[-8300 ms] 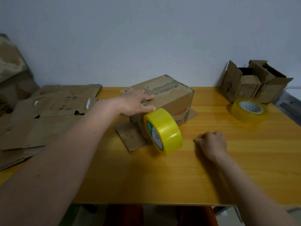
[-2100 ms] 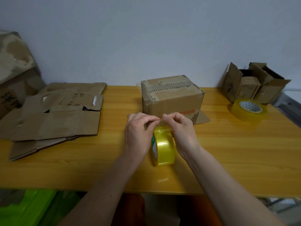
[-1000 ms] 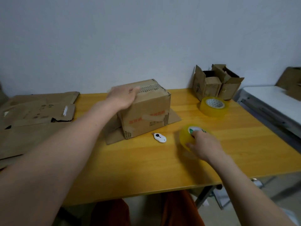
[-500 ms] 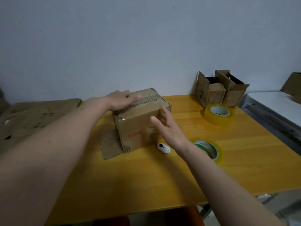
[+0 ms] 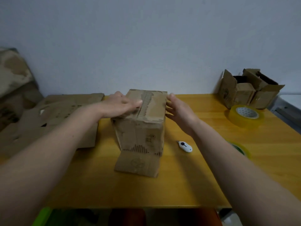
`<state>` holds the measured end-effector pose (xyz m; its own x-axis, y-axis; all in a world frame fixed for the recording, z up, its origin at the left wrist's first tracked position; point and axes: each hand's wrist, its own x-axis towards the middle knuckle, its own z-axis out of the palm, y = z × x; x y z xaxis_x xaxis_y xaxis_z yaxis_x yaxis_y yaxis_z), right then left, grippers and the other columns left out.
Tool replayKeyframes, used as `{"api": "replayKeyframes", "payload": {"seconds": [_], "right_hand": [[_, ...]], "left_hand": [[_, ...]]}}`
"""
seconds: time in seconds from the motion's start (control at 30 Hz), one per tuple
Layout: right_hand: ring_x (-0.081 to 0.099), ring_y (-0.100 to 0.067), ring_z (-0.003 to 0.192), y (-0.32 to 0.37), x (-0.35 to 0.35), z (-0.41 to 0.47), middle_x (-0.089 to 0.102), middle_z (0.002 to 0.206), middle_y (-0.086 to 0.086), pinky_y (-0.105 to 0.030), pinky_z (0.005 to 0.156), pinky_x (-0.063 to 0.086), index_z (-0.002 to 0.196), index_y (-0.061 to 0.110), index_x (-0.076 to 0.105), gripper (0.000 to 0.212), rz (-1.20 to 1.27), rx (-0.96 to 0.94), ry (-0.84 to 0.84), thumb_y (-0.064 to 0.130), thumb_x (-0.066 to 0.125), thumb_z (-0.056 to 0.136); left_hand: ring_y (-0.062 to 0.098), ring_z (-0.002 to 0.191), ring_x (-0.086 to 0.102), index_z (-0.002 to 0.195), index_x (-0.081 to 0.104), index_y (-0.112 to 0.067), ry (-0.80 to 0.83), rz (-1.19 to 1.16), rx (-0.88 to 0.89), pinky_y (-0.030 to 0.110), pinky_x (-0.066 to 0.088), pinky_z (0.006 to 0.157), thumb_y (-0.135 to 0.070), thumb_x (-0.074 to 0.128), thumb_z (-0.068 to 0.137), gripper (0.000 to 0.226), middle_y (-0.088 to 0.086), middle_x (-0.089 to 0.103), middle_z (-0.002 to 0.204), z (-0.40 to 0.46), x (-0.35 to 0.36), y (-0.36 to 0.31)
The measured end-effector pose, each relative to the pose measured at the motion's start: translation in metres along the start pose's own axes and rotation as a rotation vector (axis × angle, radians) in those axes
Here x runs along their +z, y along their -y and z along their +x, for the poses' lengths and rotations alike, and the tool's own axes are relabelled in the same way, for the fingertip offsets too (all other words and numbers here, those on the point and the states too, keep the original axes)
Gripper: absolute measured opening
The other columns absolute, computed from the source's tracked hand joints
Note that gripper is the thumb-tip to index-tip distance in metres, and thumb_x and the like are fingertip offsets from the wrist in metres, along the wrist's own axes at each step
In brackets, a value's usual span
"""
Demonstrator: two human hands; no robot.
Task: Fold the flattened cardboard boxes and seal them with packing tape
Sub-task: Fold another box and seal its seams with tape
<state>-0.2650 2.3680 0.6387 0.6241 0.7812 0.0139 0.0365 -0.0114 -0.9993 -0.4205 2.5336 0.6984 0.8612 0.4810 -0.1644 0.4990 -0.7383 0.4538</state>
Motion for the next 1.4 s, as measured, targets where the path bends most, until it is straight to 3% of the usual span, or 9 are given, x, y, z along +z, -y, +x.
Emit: {"api": "replayKeyframes", "payload": {"seconds": [0.17,0.3,0.4,0.63,0.8,0.97,1.03,1.23,1.4], "right_hand": [[0.042,-0.01,0.128,0.023,0.011,-0.011,0.049,0.139,0.006,-0.03,0.106,0.029,0.134,0.021,0.055,0.06,-0.376,-0.088,0.038,0.057,0.024,0.098],[0.013,-0.02,0.147,0.01,0.016,-0.014,0.025,0.157,0.003,-0.043,0.119,0.01,0.142,0.034,0.042,0.068,-1.013,-0.21,0.121,0.071,0.018,0.09],[0.013,-0.019,0.147,0.0,0.015,-0.017,0.021,0.159,0.003,-0.043,0.118,0.015,0.146,0.037,0.032,0.077,-1.274,-0.36,0.127,0.074,0.017,0.081],[0.021,-0.025,0.144,-0.006,0.01,-0.011,0.027,0.156,0.001,-0.044,0.112,0.025,0.146,0.038,0.031,0.083,-1.426,-0.478,0.161,0.081,0.018,0.076],[0.012,-0.021,0.146,0.007,0.019,-0.013,0.016,0.159,0.003,-0.052,0.118,0.006,0.149,0.04,0.017,0.085,-1.558,-0.345,0.205,0.076,0.043,0.077],[0.033,-0.022,0.136,0.005,0.059,-0.021,0.04,0.146,-0.003,-0.043,0.114,0.022,0.142,0.034,0.038,0.098,-1.456,-0.41,0.008,0.089,0.007,0.067],[0.033,-0.023,0.136,0.006,0.06,-0.02,0.04,0.147,-0.004,-0.041,0.113,0.024,0.143,0.036,0.038,0.092,-1.451,-0.4,0.013,0.086,0.013,0.07],[0.026,-0.022,0.139,0.011,0.054,-0.02,0.031,0.153,-0.001,-0.036,0.113,0.019,0.146,0.038,0.031,0.08,-1.448,-0.376,0.095,0.067,0.058,0.077],[0.024,-0.021,0.14,0.019,0.066,-0.02,0.034,0.151,0.001,-0.036,0.113,0.019,0.142,0.036,0.04,0.08,-1.253,-0.278,0.13,0.073,0.055,0.073]], "left_hand": [[0.011,0.11,0.046,0.11,0.071,-0.034,-0.148,-0.301,0.09,0.025,0.036,0.089,-0.069,0.017,0.077,0.072,-0.016,0.048,0.107,-0.015,0.027,0.004],[0.005,0.126,0.025,0.124,0.06,-0.038,-0.243,-0.181,0.2,0.036,0.018,0.11,-0.062,0.01,0.088,0.067,-0.018,0.04,0.133,-0.016,0.051,0.015],[-0.004,0.136,0.01,0.133,0.049,-0.039,-0.274,-0.231,0.289,0.035,0.006,0.114,-0.06,0.002,0.094,0.065,-0.028,0.028,0.142,-0.018,0.072,0.028],[-0.005,0.145,0.009,0.129,0.057,-0.032,-0.316,-0.458,0.389,0.007,0.004,0.11,-0.041,0.004,0.099,0.061,-0.02,0.04,0.148,-0.02,0.086,0.048],[0.0,0.146,0.015,0.132,0.055,-0.028,-0.369,-0.513,0.425,0.042,0.014,0.121,-0.04,0.008,0.102,0.057,-0.016,0.041,0.149,-0.028,0.093,0.061],[0.006,0.145,0.021,0.134,0.054,-0.022,-0.43,-0.528,0.448,0.046,0.02,0.119,-0.034,0.012,0.103,0.054,-0.009,0.043,0.149,-0.03,0.1,0.066],[0.01,0.143,0.03,0.133,0.055,-0.021,-0.427,-0.557,0.468,0.049,0.027,0.116,-0.034,0.016,0.103,0.051,-0.006,0.045,0.148,-0.029,0.101,0.071],[0.003,0.136,0.039,0.132,0.056,-0.019,-0.443,-0.521,0.494,0.029,0.032,0.113,-0.028,0.026,0.103,0.042,-0.007,0.049,0.144,-0.032,0.098,0.072],[-0.002,0.134,0.038,0.132,0.053,-0.025,-0.482,-0.409,0.494,0.028,0.029,0.112,-0.026,0.032,0.103,0.036,-0.018,0.046,0.14,-0.031,0.097,0.075]]}}
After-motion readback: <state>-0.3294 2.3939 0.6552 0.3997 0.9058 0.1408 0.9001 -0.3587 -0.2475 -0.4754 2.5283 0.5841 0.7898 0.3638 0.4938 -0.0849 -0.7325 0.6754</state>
